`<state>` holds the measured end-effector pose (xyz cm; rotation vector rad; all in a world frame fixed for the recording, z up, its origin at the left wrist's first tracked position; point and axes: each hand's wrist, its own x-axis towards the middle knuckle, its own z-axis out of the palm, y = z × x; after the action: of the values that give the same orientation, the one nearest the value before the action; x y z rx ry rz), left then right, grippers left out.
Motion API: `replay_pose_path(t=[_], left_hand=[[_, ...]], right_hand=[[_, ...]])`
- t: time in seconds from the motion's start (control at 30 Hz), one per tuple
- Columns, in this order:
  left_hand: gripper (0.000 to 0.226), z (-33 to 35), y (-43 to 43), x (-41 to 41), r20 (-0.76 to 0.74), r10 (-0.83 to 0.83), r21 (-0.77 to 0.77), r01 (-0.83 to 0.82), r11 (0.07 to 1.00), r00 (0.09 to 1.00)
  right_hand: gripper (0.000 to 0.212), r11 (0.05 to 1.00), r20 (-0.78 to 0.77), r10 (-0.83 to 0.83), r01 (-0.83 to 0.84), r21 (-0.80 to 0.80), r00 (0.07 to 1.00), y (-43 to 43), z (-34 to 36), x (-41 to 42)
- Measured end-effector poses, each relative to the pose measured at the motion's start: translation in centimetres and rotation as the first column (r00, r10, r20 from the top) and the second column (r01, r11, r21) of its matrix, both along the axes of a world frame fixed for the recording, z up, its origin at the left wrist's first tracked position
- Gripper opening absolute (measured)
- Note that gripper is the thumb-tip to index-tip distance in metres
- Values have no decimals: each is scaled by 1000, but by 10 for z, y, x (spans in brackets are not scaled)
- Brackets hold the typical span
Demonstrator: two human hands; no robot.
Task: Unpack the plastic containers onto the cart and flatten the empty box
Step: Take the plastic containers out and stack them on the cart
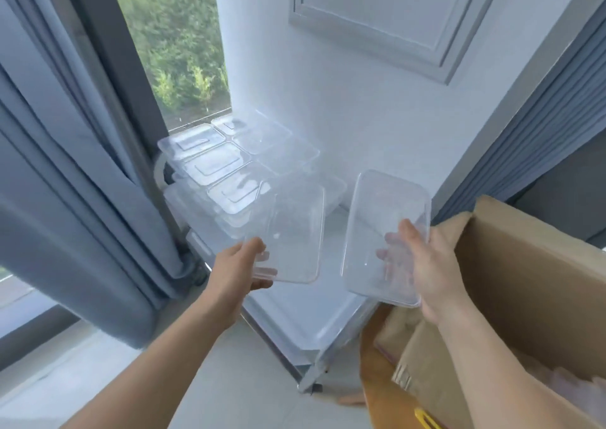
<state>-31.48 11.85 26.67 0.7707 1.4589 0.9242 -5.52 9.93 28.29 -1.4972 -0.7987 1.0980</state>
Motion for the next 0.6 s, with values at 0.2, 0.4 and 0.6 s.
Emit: replay_pose_path(t=[0.2,0.4,0.6], left_hand=[[20,-11,35,-18,22,-128,-38,129,991,992],[27,-31,94,15,119,-157,-76,167,983,980],[17,-54,152,39,72,-106,-104,114,988,992]], right_hand=[[37,995,12,-84,85,-55,996,0,-10,-23],[25,983,-12,-162,160,-89,987,18,-23,-10],[32,966,0,-205,203,-158,979,60,-41,3]])
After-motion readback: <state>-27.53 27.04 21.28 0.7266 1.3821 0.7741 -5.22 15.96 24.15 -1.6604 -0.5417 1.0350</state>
